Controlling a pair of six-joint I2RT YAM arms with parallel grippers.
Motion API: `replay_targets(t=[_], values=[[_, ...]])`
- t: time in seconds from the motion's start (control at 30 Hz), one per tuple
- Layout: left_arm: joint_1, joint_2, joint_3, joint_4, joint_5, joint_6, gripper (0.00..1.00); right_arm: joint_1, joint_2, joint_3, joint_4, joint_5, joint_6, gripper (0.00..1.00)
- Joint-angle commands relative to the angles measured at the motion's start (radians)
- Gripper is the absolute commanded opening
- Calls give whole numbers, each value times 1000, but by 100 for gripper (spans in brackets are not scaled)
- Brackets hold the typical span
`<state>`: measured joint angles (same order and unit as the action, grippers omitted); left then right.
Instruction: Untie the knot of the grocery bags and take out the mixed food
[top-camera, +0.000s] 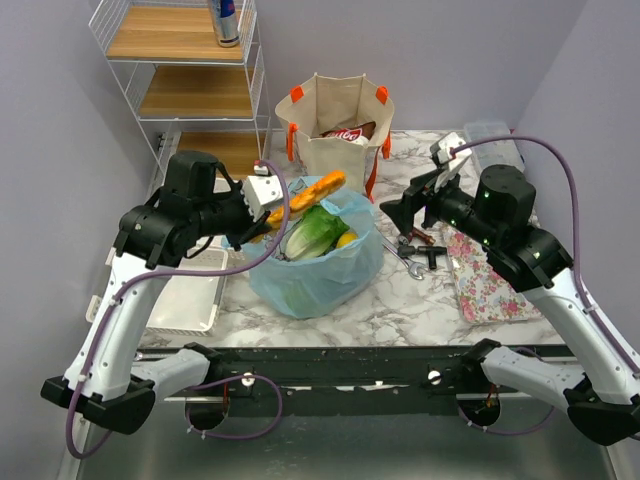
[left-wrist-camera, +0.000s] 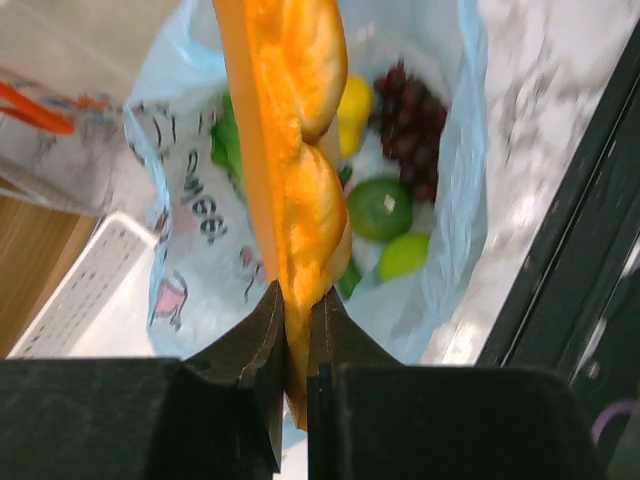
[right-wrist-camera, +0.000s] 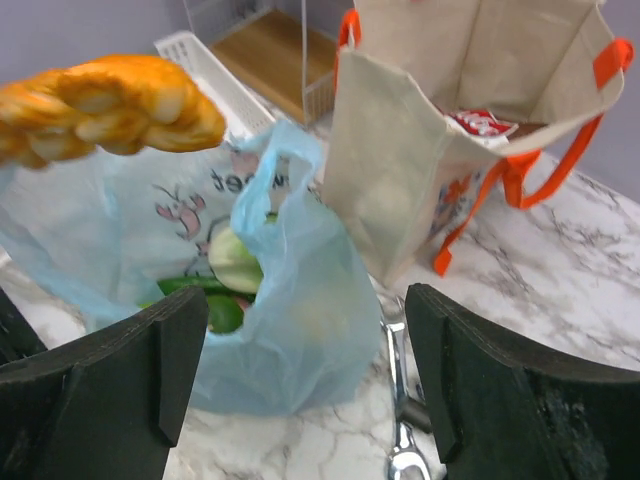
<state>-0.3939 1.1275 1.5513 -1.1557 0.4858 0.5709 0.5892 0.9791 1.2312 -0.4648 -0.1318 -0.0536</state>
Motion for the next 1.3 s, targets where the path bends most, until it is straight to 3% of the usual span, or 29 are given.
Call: replay_targets(t=[0.0,0.17,0.33,0.5,0.77,1.0,1.07,1.13,1.23,1.27], values=[[5,-102,-146,512,202,-381,0,3,53,104,72,-92,152,88],[-58,-112,-253,916,118,-671,0,3,112,183,95,-121,284,89],[-225,-92,-299,1117,-86,-648,0,3,141,215,169,-268,383,93],[-301,-38,-277,1198,-168,-670,0,3,184,255,209,-280,452,94],[-352,12,-257,1241,-167,-689,0,3,202,231,296,-278,496,92],[-402,33,-240,1223,-188,-618,0,3,237,246,291,-229,510,57],[-408,40,-229,1207,-190,-601,0,4,237,247,289,-236,509,23],[-408,43,-228,1190,-192,-592,3,3,229,247,278,-214,497,2],[-407,42,-210,1119,-185,-575,52,3,226,281,197,-134,454,1],[-404,38,-204,1084,-185,-547,63,2,223,293,168,-95,431,1]])
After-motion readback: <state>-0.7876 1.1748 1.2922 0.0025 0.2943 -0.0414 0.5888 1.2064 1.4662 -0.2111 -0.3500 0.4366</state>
